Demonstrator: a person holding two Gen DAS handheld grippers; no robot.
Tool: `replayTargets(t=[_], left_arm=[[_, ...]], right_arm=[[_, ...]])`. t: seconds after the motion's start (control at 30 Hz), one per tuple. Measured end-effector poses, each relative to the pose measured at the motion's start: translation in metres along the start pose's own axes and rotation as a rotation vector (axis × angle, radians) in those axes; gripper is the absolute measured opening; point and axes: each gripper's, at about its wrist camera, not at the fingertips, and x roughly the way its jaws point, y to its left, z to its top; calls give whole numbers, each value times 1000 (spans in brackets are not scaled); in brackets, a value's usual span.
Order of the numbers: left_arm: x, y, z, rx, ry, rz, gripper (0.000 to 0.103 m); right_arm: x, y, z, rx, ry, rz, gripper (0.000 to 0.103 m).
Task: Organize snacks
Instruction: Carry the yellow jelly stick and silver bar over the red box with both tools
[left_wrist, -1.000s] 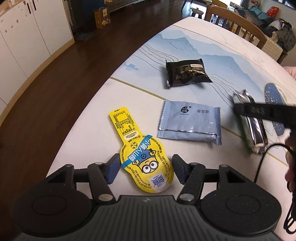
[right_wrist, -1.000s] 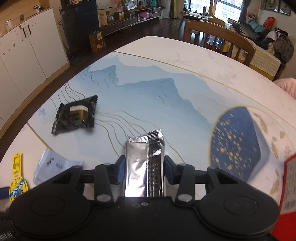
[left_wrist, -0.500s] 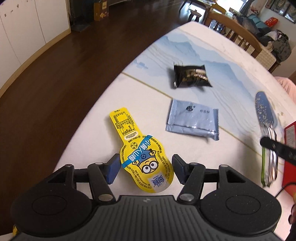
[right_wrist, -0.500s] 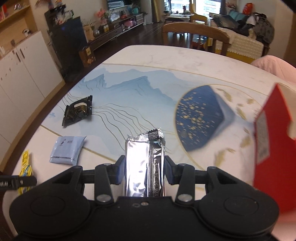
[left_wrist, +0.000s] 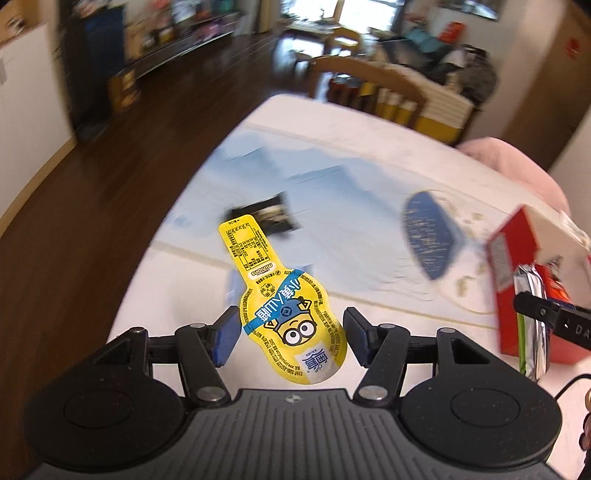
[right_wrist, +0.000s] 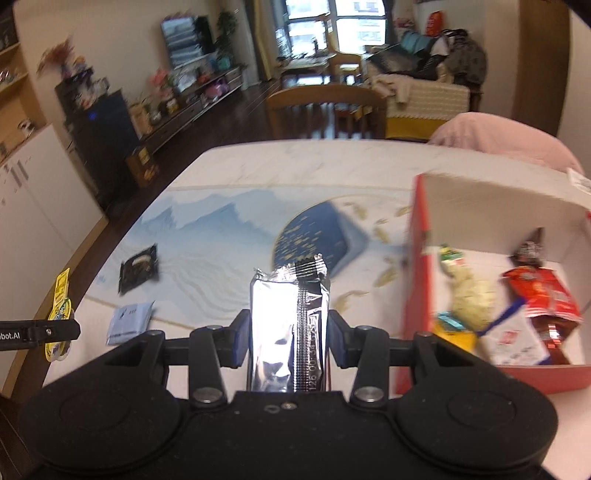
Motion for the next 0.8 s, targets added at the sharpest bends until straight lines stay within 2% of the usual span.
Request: replayTargets(t=[0.5, 0.8], left_arm=[[-13, -152, 31, 318, -84, -193, 61], [7, -247, 33, 479, -60, -281, 61]], right_arm=[[-49, -97, 19, 128, -139, -140, 42], [-44, -157, 27, 174, -154, -198, 42]])
